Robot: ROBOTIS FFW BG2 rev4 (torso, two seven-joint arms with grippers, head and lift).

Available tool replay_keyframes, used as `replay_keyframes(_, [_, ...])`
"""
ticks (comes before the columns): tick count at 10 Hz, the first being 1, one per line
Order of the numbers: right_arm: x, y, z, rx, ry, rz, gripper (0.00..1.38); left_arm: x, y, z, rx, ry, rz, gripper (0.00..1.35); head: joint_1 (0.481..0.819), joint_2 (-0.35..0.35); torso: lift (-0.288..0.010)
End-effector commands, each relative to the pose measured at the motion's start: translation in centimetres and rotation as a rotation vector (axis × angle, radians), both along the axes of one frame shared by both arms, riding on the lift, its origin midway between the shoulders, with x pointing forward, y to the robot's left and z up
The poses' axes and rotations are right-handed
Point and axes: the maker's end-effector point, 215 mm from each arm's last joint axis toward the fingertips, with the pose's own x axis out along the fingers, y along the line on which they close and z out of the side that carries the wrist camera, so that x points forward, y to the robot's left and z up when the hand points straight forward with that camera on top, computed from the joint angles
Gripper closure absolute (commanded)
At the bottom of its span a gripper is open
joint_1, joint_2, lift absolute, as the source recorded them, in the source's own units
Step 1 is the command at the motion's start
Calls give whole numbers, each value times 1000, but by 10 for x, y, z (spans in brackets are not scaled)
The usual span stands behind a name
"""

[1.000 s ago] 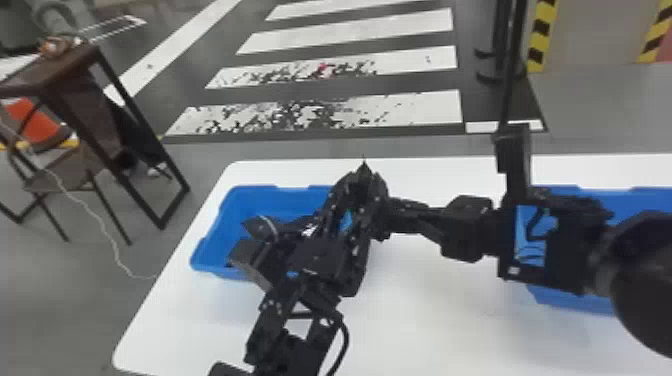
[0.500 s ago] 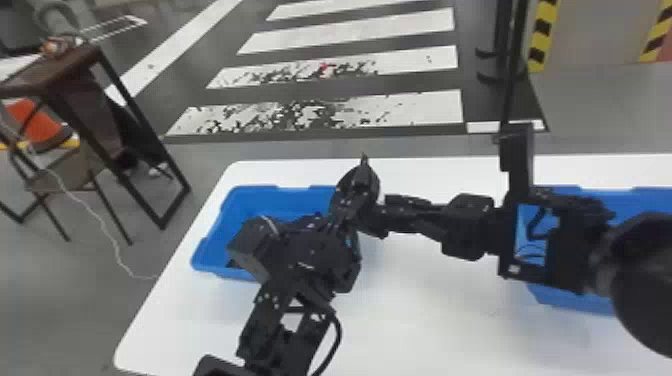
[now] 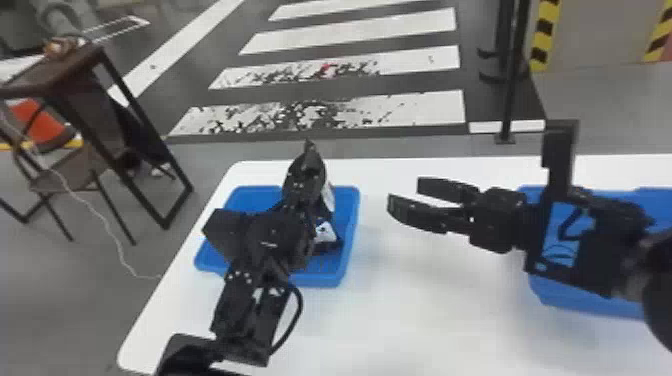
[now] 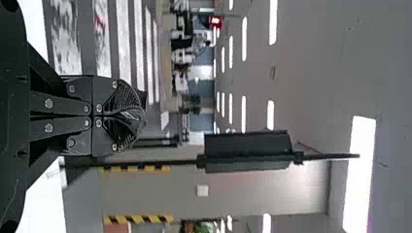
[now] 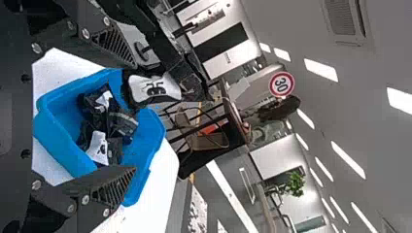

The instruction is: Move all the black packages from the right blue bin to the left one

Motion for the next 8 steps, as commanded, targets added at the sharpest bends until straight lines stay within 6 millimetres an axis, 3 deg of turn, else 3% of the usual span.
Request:
replay_keyframes(1, [3,-11,-1,16,11,-23,142,24,57,-42,124,38,136,1220,674,332,-140])
replay_keyframes(2, [3,-14,-3,26,23,-30,144,25,89,-57,209,27,226,1220,673,346,-140])
replay_keyframes(3, [4,-21,-3,35,26,-44,144,25,102,-69,244,46,267,1214,678,350,-140])
replay_keyframes(4, [5,-31,-6,44,33,-64,144,19,103,-80,165,60,265,848,684,350,-140])
replay_keyframes(5, [7,-45,-7,52,33,-97,144,10,91,-75,71,20,237,260,693,350,-140])
replay_keyframes(6, [10,-70,-9,43,13,-159,140,6,81,-69,-39,-9,187,4,695,350,-140])
replay_keyframes(8, [16,-122,1,62,-70,-300,130,-15,35,-27,-242,-103,69,116,695,333,-140])
